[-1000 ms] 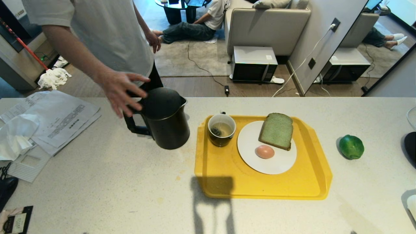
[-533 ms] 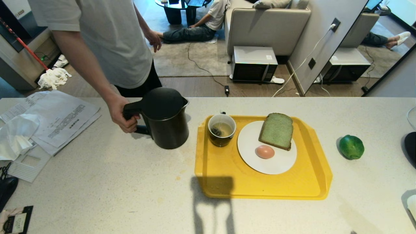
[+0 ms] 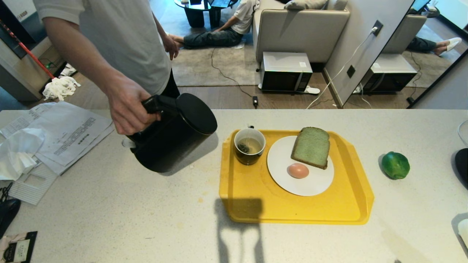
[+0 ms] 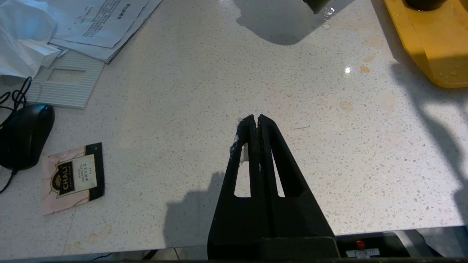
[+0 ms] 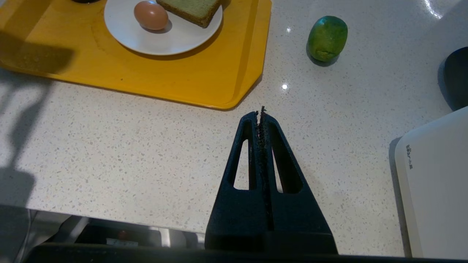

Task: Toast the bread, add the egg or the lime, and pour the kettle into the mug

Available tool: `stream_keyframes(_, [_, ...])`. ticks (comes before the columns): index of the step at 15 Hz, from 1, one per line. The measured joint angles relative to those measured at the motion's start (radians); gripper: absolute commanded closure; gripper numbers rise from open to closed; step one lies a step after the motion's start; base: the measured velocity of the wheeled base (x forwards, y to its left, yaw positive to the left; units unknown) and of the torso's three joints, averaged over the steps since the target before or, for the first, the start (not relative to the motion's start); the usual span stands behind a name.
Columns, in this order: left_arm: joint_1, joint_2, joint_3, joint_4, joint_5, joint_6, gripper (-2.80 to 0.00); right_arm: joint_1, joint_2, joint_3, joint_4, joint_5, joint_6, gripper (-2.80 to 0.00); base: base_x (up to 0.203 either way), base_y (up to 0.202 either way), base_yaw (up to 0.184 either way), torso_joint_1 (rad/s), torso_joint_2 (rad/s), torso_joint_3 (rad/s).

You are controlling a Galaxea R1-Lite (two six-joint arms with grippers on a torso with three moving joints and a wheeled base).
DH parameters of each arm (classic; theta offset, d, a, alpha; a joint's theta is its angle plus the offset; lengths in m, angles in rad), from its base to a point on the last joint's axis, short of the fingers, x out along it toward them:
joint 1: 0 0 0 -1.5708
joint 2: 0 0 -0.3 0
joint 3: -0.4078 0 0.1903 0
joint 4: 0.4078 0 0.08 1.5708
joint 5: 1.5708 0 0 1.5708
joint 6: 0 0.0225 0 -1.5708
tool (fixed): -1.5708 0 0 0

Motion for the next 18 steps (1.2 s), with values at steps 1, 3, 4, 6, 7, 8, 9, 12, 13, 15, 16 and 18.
stream_keyframes(1, [0.0, 0.0, 0.0, -0.001, 0.001, -0.013, 0.0, 0.0, 0.0, 0.0, 0.0, 0.0, 0.0, 0.0, 0.0, 0.0, 0.0, 0.0, 0.0, 0.0])
stream_keyframes(3, [0.0, 0.0, 0.0, -0.002, 0.002, -0.044, 0.0, 0.0, 0.0, 0.0, 0.0, 0.0, 0.0, 0.0, 0.0, 0.0, 0.0, 0.0, 0.0, 0.0])
stream_keyframes(4, [0.0, 0.0, 0.0, -0.002, 0.002, -0.06, 0.0, 0.0, 0.0, 0.0, 0.0, 0.0, 0.0, 0.0, 0.0, 0.0, 0.0, 0.0, 0.0, 0.0])
stream_keyframes(6, [0.0, 0.0, 0.0, -0.002, 0.004, -0.083, 0.0, 0.0, 0.0, 0.0, 0.0, 0.0, 0.0, 0.0, 0.0, 0.0, 0.0, 0.0, 0.0, 0.0])
stream_keyframes(7, [0.0, 0.0, 0.0, -0.002, 0.005, -0.086, 0.0, 0.0, 0.0, 0.0, 0.0, 0.0, 0.0, 0.0, 0.0, 0.0, 0.0, 0.0, 0.0, 0.0])
stream_keyframes(8, [0.0, 0.0, 0.0, -0.002, 0.006, -0.086, 0.0, 0.0, 0.0, 0.0, 0.0, 0.0, 0.0, 0.0, 0.0, 0.0, 0.0, 0.0, 0.0, 0.0])
stream_keyframes(9, [0.0, 0.0, 0.0, -0.002, 0.007, -0.086, 0.0, 0.0, 0.0, 0.0, 0.0, 0.0, 0.0, 0.0, 0.0, 0.0, 0.0, 0.0, 0.0, 0.0])
stream_keyframes(12, [0.0, 0.0, 0.0, -0.002, 0.006, -0.086, 0.0, 0.0, 0.0, 0.0, 0.0, 0.0, 0.0, 0.0, 0.0, 0.0, 0.0, 0.0, 0.0, 0.0])
stream_keyframes(13, [0.0, 0.0, 0.0, -0.002, 0.006, -0.086, 0.0, 0.0, 0.0, 0.0, 0.0, 0.0, 0.0, 0.0, 0.0, 0.0, 0.0, 0.0, 0.0, 0.0])
stream_keyframes(15, [0.0, 0.0, 0.0, -0.002, 0.006, -0.085, 0.0, 0.0, 0.0, 0.0, 0.0, 0.0, 0.0, 0.0, 0.0, 0.0, 0.0, 0.0, 0.0, 0.0])
stream_keyframes(16, [0.0, 0.0, 0.0, -0.002, 0.006, -0.085, 0.0, 0.0, 0.0, 0.0, 0.0, 0.0, 0.0, 0.0, 0.0, 0.0, 0.0, 0.0, 0.0, 0.0])
stream_keyframes(18, [0.0, 0.0, 0.0, -0.002, 0.006, -0.086, 0.0, 0.0, 0.0, 0.0, 0.0, 0.0, 0.0, 0.0, 0.0, 0.0, 0.0, 0.0, 0.0, 0.0])
